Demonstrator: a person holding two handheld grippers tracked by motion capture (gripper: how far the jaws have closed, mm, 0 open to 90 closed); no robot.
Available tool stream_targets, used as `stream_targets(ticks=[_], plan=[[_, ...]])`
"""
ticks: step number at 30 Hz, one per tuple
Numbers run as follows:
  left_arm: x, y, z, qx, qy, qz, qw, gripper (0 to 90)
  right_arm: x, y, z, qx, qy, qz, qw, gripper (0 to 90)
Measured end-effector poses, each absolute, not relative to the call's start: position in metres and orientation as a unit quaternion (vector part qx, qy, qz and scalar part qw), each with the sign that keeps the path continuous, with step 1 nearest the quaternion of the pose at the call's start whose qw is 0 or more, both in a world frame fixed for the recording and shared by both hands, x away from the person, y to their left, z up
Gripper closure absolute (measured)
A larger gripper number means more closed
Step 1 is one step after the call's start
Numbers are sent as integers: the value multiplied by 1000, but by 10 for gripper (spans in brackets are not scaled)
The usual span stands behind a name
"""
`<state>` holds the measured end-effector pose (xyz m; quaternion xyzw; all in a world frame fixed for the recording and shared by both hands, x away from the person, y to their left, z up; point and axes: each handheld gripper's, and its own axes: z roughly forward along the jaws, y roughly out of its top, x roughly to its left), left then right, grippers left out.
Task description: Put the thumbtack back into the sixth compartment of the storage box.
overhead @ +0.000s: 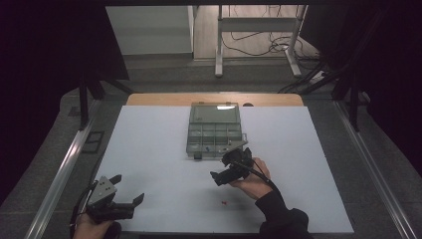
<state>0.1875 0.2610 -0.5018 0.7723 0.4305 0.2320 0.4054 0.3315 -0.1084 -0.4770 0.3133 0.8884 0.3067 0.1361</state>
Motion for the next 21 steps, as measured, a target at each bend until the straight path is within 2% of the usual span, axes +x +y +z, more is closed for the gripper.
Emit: stream_targets(ticks=[5, 10, 21], plan=[[188, 261, -502, 772, 430, 232, 406, 30, 325, -112, -476, 317, 889, 303, 129, 20], [187, 261, -502, 772, 430, 232, 405, 30, 317, -117, -475, 322, 888, 304, 126, 71], [187, 261, -502, 773, 429, 233, 405, 30, 301, -124, -480, 305, 900, 289, 115, 245]])
